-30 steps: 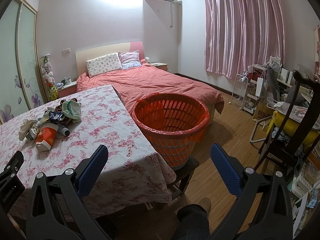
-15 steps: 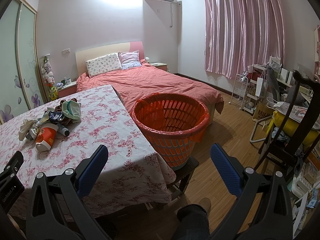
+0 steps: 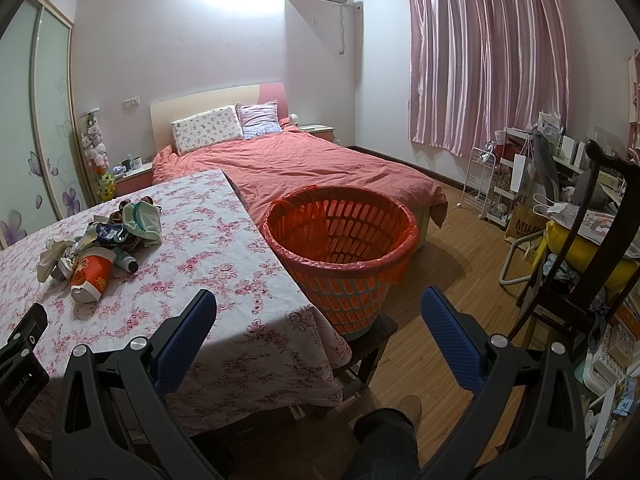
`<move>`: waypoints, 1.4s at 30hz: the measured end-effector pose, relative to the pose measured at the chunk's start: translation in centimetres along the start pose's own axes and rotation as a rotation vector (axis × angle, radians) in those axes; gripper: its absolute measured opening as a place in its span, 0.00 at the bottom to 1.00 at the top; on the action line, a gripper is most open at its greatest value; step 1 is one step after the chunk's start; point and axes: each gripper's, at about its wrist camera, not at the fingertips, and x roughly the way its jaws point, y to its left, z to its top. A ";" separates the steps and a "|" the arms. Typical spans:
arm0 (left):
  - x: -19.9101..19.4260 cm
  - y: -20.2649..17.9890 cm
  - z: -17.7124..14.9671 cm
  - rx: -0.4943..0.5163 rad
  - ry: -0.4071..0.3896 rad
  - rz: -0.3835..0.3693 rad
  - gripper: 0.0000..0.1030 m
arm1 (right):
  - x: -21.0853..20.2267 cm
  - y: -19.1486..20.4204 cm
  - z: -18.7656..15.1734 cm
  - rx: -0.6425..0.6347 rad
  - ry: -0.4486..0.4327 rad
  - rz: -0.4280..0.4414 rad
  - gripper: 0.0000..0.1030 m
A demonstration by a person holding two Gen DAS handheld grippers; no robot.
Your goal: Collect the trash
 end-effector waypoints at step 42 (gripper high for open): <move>0.5 -0.1 -0.1 -0.005 0.015 0.003 0.96 | 0.3 -0.1 -0.1 -0.004 0.011 0.000 0.98</move>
